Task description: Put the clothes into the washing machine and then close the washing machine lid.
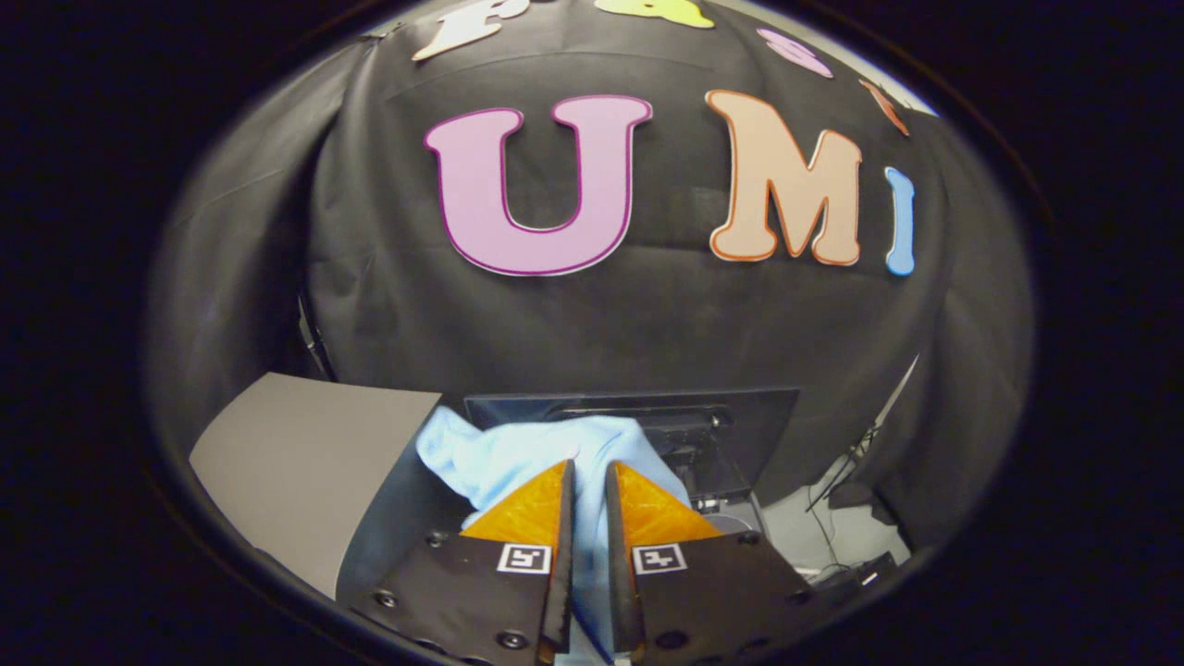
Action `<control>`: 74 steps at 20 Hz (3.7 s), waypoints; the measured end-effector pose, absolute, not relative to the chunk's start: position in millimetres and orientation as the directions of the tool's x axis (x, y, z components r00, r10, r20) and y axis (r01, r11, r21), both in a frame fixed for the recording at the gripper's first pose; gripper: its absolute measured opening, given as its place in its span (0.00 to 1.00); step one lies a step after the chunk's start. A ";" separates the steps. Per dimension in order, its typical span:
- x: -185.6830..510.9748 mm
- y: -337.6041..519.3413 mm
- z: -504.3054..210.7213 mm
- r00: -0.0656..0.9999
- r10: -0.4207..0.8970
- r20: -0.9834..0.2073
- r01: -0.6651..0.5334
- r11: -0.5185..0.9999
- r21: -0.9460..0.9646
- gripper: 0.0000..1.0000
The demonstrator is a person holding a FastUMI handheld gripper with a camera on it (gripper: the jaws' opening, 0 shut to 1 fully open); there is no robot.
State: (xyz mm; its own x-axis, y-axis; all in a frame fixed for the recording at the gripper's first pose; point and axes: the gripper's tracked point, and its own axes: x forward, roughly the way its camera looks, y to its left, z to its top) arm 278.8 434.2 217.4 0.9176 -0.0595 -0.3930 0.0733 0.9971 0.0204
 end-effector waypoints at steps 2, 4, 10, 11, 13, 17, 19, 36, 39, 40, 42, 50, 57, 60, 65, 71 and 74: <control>278.5 432.6 219.4 0.926 -0.071 -0.372 0.092 0.995 0.040 0.18; 277.7 434.5 222.4 0.929 -0.067 -0.364 0.089 0.995 0.044 0.15; 288.1 430.2 222.9 0.926 -0.058 -0.372 0.073 0.997 0.028 0.14; 291.1 427.3 222.5 0.926 -0.059 -0.373 0.075 0.997 0.028 0.14; 293.1 421.9 221.2 0.926 -0.067 -0.370 0.086 0.996 0.036 0.14; 301.1 425.3 222.1 0.931 -0.057 -0.360 0.078 0.996 0.044 0.56; 312.0 423.0 221.5 0.934 -0.065 -0.350 0.083 0.996 0.036 0.77; 437.1 444.7 196.0 0.956 -0.089 -0.280 0.075 0.995 -0.060 0.98; 440.1 446.9 187.4 0.954 -0.081 -0.290 0.073 0.997 -0.039 0.98; 439.4 446.6 183.9 0.950 -0.075 -0.303 0.071 0.997 -0.025 0.98; 439.1 444.9 184.8 0.950 -0.069 -0.306 0.065 0.998 -0.024 0.98; 422.0 443.4 185.7 0.953 -0.067 -0.296 0.061 0.998 -0.029 0.99; 374.2 447.3 182.5 0.953 -0.062 -0.296 0.054 0.998 -0.036 0.99; 354.4 448.9 177.2 0.953 -0.062 -0.296 0.054 0.998 -0.037 0.98; 325.0 450.9 165.0 0.951 -0.050 -0.306 0.045 0.999 -0.024 0.98; 288.1 454.6 133.7 0.925 0.016 -0.381 0.012 0.997 0.071 0.98; 281.4 451.5 118.0 0.913 0.049 -0.405 0.017 0.987 0.158 0.98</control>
